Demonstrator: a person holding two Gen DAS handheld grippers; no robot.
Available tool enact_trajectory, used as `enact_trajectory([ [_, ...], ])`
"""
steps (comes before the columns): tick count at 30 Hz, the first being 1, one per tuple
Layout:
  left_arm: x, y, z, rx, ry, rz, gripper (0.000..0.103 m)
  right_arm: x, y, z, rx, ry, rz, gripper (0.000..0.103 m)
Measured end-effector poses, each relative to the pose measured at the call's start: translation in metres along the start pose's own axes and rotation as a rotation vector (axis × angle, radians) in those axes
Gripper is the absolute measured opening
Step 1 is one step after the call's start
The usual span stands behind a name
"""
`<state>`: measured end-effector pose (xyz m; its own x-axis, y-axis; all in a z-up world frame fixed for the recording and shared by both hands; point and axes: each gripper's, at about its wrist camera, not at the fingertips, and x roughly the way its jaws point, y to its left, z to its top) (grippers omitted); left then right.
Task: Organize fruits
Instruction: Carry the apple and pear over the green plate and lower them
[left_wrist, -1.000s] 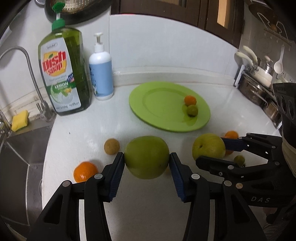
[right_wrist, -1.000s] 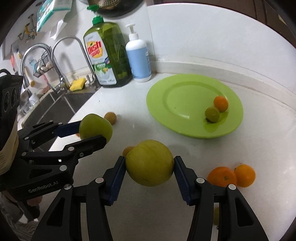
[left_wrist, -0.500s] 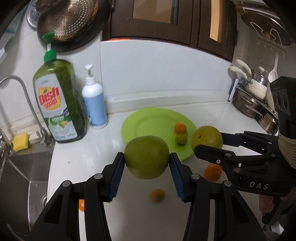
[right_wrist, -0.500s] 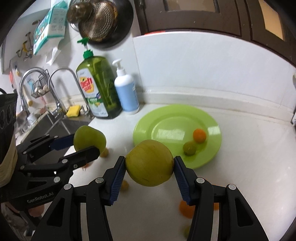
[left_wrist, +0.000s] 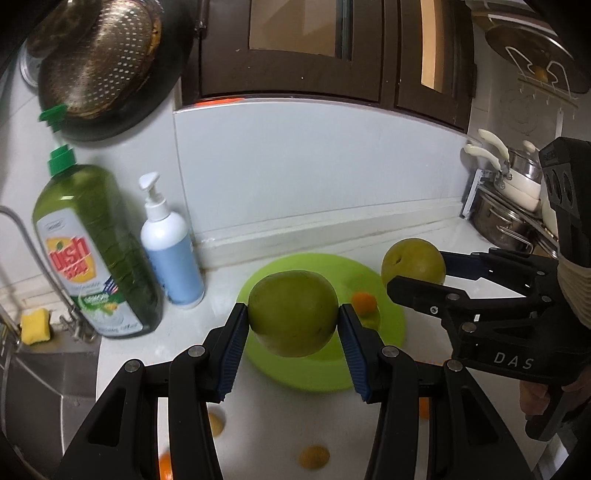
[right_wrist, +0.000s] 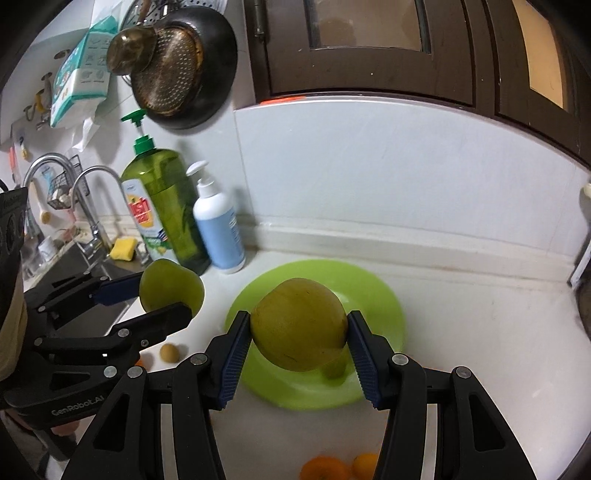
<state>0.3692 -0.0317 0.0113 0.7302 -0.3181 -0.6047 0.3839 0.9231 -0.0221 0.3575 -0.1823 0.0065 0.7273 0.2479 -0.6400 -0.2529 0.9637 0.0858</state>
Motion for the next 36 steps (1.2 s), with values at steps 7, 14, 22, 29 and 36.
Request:
enact_trajectory([
  [7, 0.035, -0.001, 0.019, 0.039, 0.031, 0.013, 0.049, 0.035, -0.021, 0.013, 0.015, 0.06, 0.007, 0.053],
  [14, 0.073, 0.003, 0.03, 0.043, 0.101, -0.005, 0.049, 0.076, -0.042, 0.018, 0.027, 0.135, -0.014, 0.053],
  [22, 0.115, 0.006, 0.03, 0.047, 0.19, -0.016, 0.049, 0.116, -0.054, 0.02, 0.016, 0.209, -0.018, 0.053],
  [29, 0.144, 0.013, 0.023, 0.022, 0.266, -0.029, 0.049, 0.142, -0.061, 0.017, 0.009, 0.258, -0.017, 0.053],
  [36, 0.159, 0.015, 0.019, -0.015, 0.309, -0.042, 0.049, 0.153, -0.066, 0.014, 0.017, 0.289, -0.004, 0.053],
])
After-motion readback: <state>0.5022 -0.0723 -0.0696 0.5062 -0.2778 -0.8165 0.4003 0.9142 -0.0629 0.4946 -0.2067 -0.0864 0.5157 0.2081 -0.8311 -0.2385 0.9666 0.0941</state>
